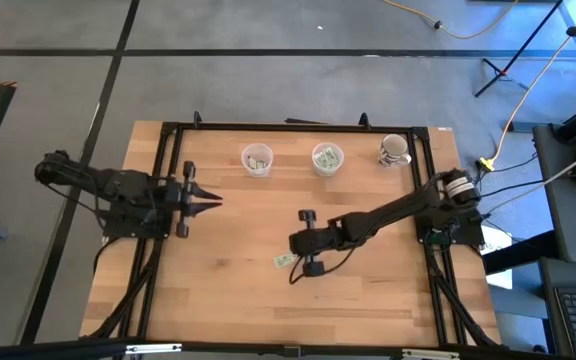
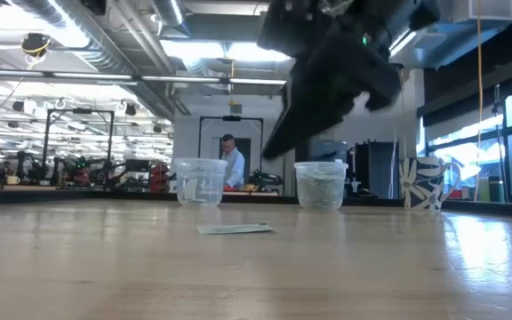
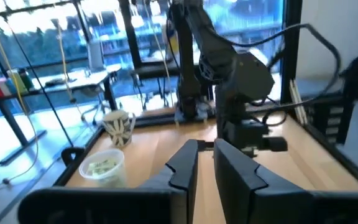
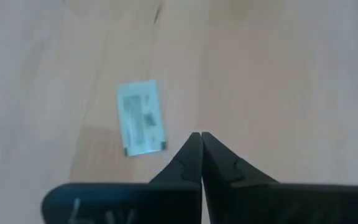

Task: Pick and place Stevia / Truvia into bins
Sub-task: Put the stevia packet into the right transparent container

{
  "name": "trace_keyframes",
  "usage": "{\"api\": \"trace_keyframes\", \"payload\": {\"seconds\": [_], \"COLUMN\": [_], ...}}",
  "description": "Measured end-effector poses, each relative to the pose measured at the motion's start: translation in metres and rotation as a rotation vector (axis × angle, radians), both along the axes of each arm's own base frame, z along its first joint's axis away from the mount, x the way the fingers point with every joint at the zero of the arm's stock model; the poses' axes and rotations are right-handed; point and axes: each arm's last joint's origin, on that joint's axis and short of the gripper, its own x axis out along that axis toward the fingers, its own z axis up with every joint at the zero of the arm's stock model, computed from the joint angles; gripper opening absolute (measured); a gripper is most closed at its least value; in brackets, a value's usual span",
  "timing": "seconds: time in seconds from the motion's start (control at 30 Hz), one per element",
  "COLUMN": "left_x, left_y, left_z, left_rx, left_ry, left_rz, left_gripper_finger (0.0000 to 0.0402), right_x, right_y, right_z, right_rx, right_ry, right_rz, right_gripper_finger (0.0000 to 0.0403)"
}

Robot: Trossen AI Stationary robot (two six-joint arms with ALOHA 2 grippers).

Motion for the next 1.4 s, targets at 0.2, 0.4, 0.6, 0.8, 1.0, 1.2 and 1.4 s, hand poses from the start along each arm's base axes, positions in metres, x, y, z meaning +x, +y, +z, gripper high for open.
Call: {"api": "trace_keyframes", "payload": {"seconds": [0.2, 0.4, 0.6, 0.8, 1.0, 1.2, 1.4], "left_x": [-0.02, -0.032, -0.04, -0.039, -0.04, -0.039, -0.039], "left_y": [0.006, 0.01, 0.012, 0.012, 0.013, 0.013, 0.013], "left_z": [-0.025, -0.05, -0.07, -0.083, -0.08, -0.082, -0.084], "left_rx": [-0.049, -0.064, -0.07, -0.07, -0.075, -0.055, -0.049], "left_ry": [-0.103, -0.166, -0.21, -0.214, -0.239, -0.22, -0.202], "left_rz": [-0.012, -0.023, -0.056, -0.046, -0.008, -0.002, 0.001], "left_gripper_finger": [0.0047, 0.0047, 0.0047, 0.0047, 0.0047, 0.0047, 0.0047], "right_x": [-0.004, -0.003, 0.0, 0.008, 0.013, 0.016, 0.015], "right_y": [-0.001, 0.002, 0.004, 0.011, 0.012, 0.013, 0.012], "right_z": [0.019, 0.018, 0.021, 0.003, -0.026, -0.045, -0.053], "right_rx": [0.015, 0.032, 0.071, 0.085, 0.067, 0.053, 0.049], "right_ry": [-0.05, -0.054, -0.098, -0.076, -0.012, 0.03, 0.065], "right_rz": [0.015, 0.031, 0.012, 0.113, 0.12, 0.129, 0.122], "right_gripper_finger": [0.0006, 0.0044, 0.01, 0.0114, 0.0115, 0.0115, 0.0107]}}
